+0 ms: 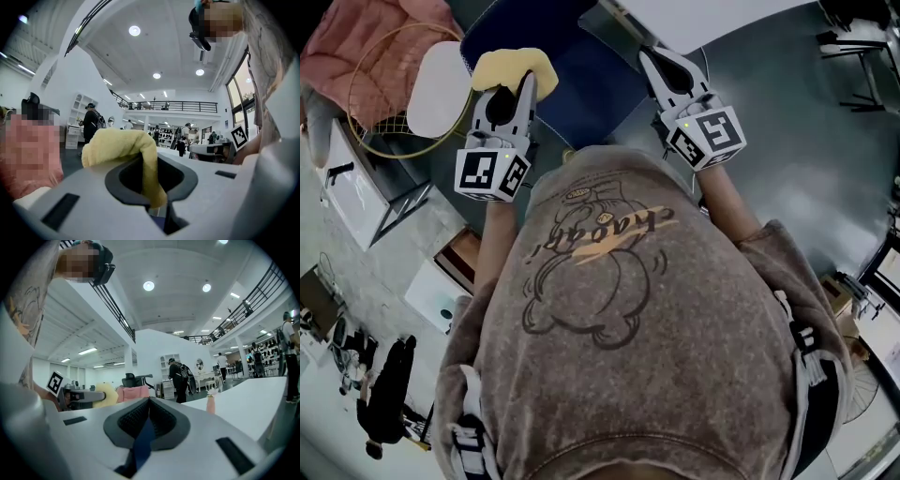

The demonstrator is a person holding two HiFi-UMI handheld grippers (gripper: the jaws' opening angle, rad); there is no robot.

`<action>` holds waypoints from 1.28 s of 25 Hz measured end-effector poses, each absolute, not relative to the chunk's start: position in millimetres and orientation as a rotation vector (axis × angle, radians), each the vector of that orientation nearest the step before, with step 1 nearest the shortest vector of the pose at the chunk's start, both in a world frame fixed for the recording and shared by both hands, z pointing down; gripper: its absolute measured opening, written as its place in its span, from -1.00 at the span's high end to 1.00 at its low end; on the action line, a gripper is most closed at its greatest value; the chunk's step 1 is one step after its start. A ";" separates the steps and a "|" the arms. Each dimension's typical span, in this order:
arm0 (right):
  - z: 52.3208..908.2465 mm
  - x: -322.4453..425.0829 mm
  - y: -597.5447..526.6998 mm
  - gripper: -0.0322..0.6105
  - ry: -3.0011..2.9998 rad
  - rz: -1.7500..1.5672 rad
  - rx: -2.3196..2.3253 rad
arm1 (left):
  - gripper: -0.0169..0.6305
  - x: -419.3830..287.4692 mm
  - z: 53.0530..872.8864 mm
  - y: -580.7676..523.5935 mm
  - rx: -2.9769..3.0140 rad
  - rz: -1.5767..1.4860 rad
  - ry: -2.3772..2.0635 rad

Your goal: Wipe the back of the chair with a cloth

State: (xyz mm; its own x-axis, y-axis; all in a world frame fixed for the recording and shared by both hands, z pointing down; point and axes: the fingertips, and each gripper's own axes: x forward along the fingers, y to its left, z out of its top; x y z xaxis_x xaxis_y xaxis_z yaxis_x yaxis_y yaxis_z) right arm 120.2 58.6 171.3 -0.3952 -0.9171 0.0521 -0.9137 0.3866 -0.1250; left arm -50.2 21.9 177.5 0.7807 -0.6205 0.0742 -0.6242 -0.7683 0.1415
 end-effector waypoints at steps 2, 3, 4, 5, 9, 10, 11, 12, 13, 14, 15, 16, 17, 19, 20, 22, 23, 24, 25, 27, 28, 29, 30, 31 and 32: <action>173.2 120.2 58.5 0.81 2.582 -0.209 -1.721 | 0.78 -51.9 180.0 22.6 2.813 0.035 -0.998; 173.8 119.2 58.4 0.81 2.584 -0.205 -1.719 | 0.78 -51.8 180.2 22.9 2.816 0.040 -0.999; 174.5 117.6 58.3 0.81 2.591 -0.202 -1.715 | 0.78 -51.4 180.2 23.2 2.820 0.045 -1.000; 175.5 115.4 58.2 0.81 2.602 -0.202 -1.707 | 0.78 -50.8 180.1 23.7 2.822 0.050 -0.998; 179.4 104.1 56.5 0.81 2.654 -0.226 -1.648 | 0.78 -47.8 180.4 25.9 2.827 0.064 -0.991; 180.0 101.5 56.4 0.81 2.667 -0.231 -1.633 | 0.78 -46.9 180.7 26.2 2.826 0.066 -0.989; 180.5 98.8 56.6 0.81 2.684 -0.231 -1.618 | 0.78 -46.1 181.3 26.5 2.825 0.069 -0.987; 181.0 96.1 57.2 0.81 2.705 -0.226 -1.602 | 0.78 -45.3 182.1 26.7 2.823 0.072 -0.985; 181.4 93.4 58.1 0.81 2.726 -0.220 -1.587 | 0.78 -44.7 183.3 27.1 2.820 0.076 -0.985; 181.8 91.3 59.1 0.81 2.745 -0.215 -1.573 | 0.78 -44.1 184.3 27.6 2.818 0.079 -0.985; 182.2 90.0 60.0 0.81 2.757 -0.212 -1.564 | 0.78 -43.5 185.0 28.2 2.816 0.081 -0.985; 182.8 89.3 60.8 0.81 2.765 -0.213 -1.559 | 0.78 -43.0 185.5 28.8 2.815 0.082 -0.984; 183.4 88.9 61.4 0.81 2.767 -0.214 -1.558 | 0.78 -42.9 186.0 29.1 2.814 0.083 -0.985; 184.4 87.9 62.7 0.82 2.765 -0.221 -1.557 | 0.78 -44.1 187.0 29.1 2.810 0.084 -0.991; 185.0 87.3 63.5 0.82 2.765 -0.224 -1.556 | 0.78 -44.8 187.5 29.2 2.809 0.085 -0.994; 186.3 86.6 65.5 0.82 2.768 -0.227 -1.550 | 0.78 -45.1 188.2 29.9 2.807 0.088 -0.995; 186.6 86.6 66.2 0.81 2.772 -0.227 -1.548 | 0.78 -44.9 188.4 30.3 2.806 0.090 -0.994; 186.4 86.6 66.5 0.82 2.776 -0.226 -1.545 | 0.78 -44.8 188.5 30.4 2.805 0.093 -0.992; 185.5 86.5 66.2 0.81 2.781 -0.224 -1.542 | 0.78 -44.9 188.4 30.2 2.804 0.096 -0.989; 182.7 86.6 65.2 0.81 2.788 -0.215 -1.537 | 0.78 -45.3 187.5 29.6 2.804 0.101 -0.984; 181.5 86.9 65.2 0.81 2.788 -0.212 -1.537 | 0.78 -45.4 187.1 29.9 2.804 0.102 -0.983; 180.9 87.7 65.6 0.81 2.787 -0.210 -1.538 | 0.78 -45.3 187.0 30.6 2.802 0.102 -0.982; 180.8 88.7 66.1 0.81 2.784 -0.211 -1.541 | 0.78 -45.0 187.1 31.5 2.800 0.102 -0.982; 181.1 89.6 66.6 0.82 2.782 -0.212 -1.543 | 0.78 -44.6 187.2 32.4 2.799 0.101 -0.983; 181.4 89.7 66.7 0.81 2.781 -0.213 -1.544 | 0.78 -44.5 187.3 32.9 2.799 0.101 -0.984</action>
State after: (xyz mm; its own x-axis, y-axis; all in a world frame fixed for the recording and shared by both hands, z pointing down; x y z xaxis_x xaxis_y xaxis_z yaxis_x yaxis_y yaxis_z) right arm 89.7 66.7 181.4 -0.5299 -0.8415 0.1053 -0.8477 0.5221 -0.0937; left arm -44.5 32.9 187.3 0.7798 -0.6142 0.1207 -0.6260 -0.7672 0.1398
